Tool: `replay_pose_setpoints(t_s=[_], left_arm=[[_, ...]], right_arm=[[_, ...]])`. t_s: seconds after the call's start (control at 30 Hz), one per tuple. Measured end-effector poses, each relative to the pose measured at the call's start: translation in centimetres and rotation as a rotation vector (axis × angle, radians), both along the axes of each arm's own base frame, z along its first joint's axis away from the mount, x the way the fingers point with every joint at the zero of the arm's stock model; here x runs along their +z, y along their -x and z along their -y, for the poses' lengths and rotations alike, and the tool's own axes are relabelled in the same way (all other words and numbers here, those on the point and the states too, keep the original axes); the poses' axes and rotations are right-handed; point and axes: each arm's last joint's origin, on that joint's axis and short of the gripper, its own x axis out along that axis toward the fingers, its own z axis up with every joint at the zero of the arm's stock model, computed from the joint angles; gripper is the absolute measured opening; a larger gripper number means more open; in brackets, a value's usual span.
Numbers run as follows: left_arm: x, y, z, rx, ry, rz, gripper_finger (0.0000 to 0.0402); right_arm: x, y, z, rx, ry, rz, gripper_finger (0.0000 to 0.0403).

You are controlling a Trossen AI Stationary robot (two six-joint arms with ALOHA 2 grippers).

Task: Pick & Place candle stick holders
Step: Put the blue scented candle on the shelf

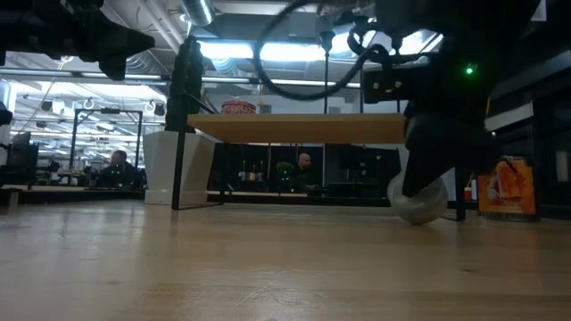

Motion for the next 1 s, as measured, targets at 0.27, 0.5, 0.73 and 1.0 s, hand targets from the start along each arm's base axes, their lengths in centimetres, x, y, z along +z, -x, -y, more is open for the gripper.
replay_pose_setpoints(t_s=[0.27,0.5,0.73,1.0], left_arm=[[0.0,0.0,0.0,0.0,0.0,0.0,0.0006],[0.0,0.0,0.0,0.0,0.0,-0.001,0.0006],[0.0,0.0,0.0,-0.001,0.0,0.0,0.0006],[0.0,0.0,0.0,0.0,0.0,0.0,0.0006]], right_arm=[[0.9,-0.7,-0.8,0.115,-0.05,0.011,0.0038],[4.5,1.1,-1.0,0.122,0.036,0.026,0.0038],[5.8,3.0,-0.4,0.009,0.14,0.043,0.0038],[3.0,3.9,0.6,-0.033,0.147,0.042,0.0038]])
